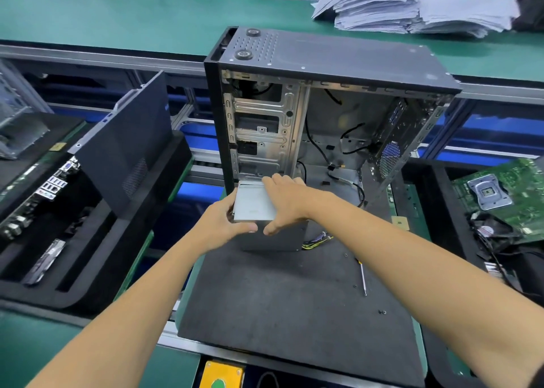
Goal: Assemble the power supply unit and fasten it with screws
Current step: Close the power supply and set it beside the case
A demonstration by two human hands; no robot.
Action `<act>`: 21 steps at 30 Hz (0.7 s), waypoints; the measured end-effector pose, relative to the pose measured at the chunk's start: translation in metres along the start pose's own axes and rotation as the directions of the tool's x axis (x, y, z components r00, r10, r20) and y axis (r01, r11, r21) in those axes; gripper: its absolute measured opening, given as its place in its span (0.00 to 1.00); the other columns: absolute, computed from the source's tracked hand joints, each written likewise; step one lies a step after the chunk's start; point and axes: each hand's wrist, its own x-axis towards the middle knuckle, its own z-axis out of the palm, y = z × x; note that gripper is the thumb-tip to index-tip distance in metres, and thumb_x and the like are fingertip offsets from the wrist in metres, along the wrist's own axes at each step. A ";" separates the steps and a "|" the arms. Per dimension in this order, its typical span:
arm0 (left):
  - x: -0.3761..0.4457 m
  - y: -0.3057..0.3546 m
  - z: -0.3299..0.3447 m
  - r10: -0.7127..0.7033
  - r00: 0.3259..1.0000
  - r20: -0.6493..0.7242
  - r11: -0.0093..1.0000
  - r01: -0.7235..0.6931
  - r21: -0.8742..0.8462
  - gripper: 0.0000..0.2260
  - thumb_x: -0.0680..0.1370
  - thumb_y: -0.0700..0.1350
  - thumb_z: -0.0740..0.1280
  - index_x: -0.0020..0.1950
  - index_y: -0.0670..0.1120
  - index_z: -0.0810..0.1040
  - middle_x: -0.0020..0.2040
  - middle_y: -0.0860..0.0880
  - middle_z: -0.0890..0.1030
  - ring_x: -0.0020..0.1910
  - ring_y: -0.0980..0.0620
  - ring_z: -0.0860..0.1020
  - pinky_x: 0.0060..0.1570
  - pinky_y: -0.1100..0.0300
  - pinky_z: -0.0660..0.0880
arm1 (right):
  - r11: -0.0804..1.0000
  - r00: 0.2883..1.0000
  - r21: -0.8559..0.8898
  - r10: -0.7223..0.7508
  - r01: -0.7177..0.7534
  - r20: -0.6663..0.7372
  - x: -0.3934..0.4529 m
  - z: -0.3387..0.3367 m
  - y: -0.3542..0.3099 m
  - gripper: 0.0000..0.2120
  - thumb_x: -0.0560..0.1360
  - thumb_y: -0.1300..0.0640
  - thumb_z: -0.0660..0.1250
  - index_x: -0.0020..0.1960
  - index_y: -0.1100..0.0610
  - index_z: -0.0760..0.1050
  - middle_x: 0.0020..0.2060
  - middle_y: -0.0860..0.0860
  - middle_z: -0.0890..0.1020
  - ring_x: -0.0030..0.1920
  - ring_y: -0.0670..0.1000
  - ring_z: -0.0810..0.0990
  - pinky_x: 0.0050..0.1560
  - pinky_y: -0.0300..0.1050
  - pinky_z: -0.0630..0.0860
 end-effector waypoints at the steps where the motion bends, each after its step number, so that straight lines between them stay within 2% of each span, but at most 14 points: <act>1: -0.003 -0.003 0.002 0.014 1.000 -0.023 1.000 -0.013 0.021 0.31 0.68 0.49 0.75 0.65 0.71 0.66 0.54 0.66 0.80 0.54 0.63 0.78 0.50 0.74 0.72 | 1.000 1.000 0.005 -0.002 0.002 0.010 0.002 0.000 -0.001 0.47 0.60 0.33 0.73 0.67 0.58 0.60 0.57 0.53 0.68 0.59 0.56 0.69 0.58 0.54 0.65; 3: -0.009 -0.008 0.009 0.036 0.996 -0.077 0.999 -0.033 0.039 0.29 0.72 0.48 0.73 0.70 0.63 0.68 0.51 0.64 0.81 0.51 0.64 0.78 0.47 0.75 0.70 | 1.000 1.000 0.000 -0.016 0.016 0.016 0.005 0.000 -0.004 0.50 0.60 0.32 0.73 0.71 0.59 0.57 0.60 0.53 0.68 0.61 0.57 0.68 0.57 0.55 0.65; 5: -0.011 -0.008 0.015 0.044 0.989 -0.139 0.998 -0.039 0.040 0.28 0.72 0.49 0.71 0.71 0.57 0.70 0.49 0.64 0.81 0.49 0.65 0.78 0.45 0.75 0.70 | 0.999 0.999 0.018 -0.038 0.039 -0.006 0.009 0.000 -0.007 0.44 0.61 0.33 0.73 0.64 0.58 0.61 0.55 0.52 0.68 0.57 0.56 0.69 0.52 0.53 0.64; 8: -0.012 -0.007 0.018 0.074 0.981 -0.179 0.996 -0.065 0.054 0.22 0.70 0.49 0.69 0.63 0.62 0.72 0.46 0.69 0.80 0.48 0.66 0.77 0.43 0.76 0.70 | 0.996 0.999 0.076 -0.034 0.036 -0.033 0.014 -0.002 -0.008 0.35 0.59 0.35 0.75 0.51 0.54 0.61 0.47 0.49 0.66 0.48 0.54 0.69 0.48 0.50 0.63; 10: -0.011 -0.010 0.018 0.095 0.977 -0.192 0.994 -0.083 0.069 0.20 0.73 0.44 0.70 0.62 0.60 0.74 0.45 0.69 0.80 0.45 0.65 0.77 0.42 0.76 0.70 | 0.992 0.999 0.118 -0.029 0.033 -0.041 0.015 -0.001 -0.010 0.34 0.59 0.37 0.75 0.49 0.54 0.60 0.45 0.49 0.67 0.45 0.53 0.68 0.48 0.49 0.64; 13: -0.010 -0.014 0.017 0.095 0.970 -0.223 0.993 -0.077 0.088 0.19 0.74 0.39 0.71 0.64 0.51 0.77 0.44 0.62 0.82 0.43 0.60 0.78 0.43 0.71 0.72 | 0.988 0.998 0.150 -0.030 0.040 -0.063 0.015 -0.001 -0.010 0.33 0.58 0.38 0.76 0.48 0.54 0.61 0.44 0.49 0.67 0.43 0.52 0.69 0.44 0.48 0.63; 15: -0.009 -0.014 0.011 0.081 0.976 -0.203 0.996 -0.072 0.054 0.19 0.73 0.40 0.73 0.62 0.53 0.79 0.47 0.59 0.84 0.46 0.58 0.80 0.46 0.66 0.75 | 0.985 0.998 0.170 -0.031 0.040 -0.053 0.014 -0.003 -0.010 0.33 0.58 0.39 0.76 0.48 0.54 0.61 0.44 0.49 0.67 0.42 0.52 0.70 0.40 0.46 0.61; 17: -0.007 -0.011 0.003 0.063 0.986 -0.151 0.998 -0.066 -0.016 0.22 0.70 0.42 0.77 0.60 0.58 0.79 0.49 0.60 0.84 0.50 0.60 0.81 0.49 0.68 0.75 | 0.987 0.999 0.160 -0.018 0.024 -0.041 0.014 -0.004 -0.009 0.33 0.57 0.39 0.76 0.49 0.54 0.62 0.45 0.49 0.68 0.43 0.53 0.71 0.40 0.46 0.61; 19: -0.004 -0.008 -0.007 0.038 0.996 -0.078 0.996 -0.044 -0.081 0.29 0.66 0.42 0.80 0.64 0.58 0.75 0.54 0.61 0.83 0.54 0.63 0.80 0.50 0.73 0.74 | 0.994 1.000 0.113 -0.010 0.013 -0.026 0.013 -0.003 -0.009 0.35 0.58 0.37 0.75 0.52 0.54 0.62 0.47 0.49 0.68 0.49 0.54 0.72 0.45 0.49 0.63; 21: 0.001 -0.005 -0.016 0.007 1.000 -0.028 0.990 -0.011 -0.140 0.34 0.68 0.44 0.79 0.70 0.55 0.69 0.63 0.63 0.76 0.59 0.68 0.75 0.51 0.74 0.73 | 0.999 1.000 0.043 -0.009 0.009 0.019 0.011 -0.002 -0.008 0.42 0.60 0.34 0.74 0.63 0.56 0.62 0.54 0.51 0.69 0.58 0.56 0.70 0.53 0.53 0.65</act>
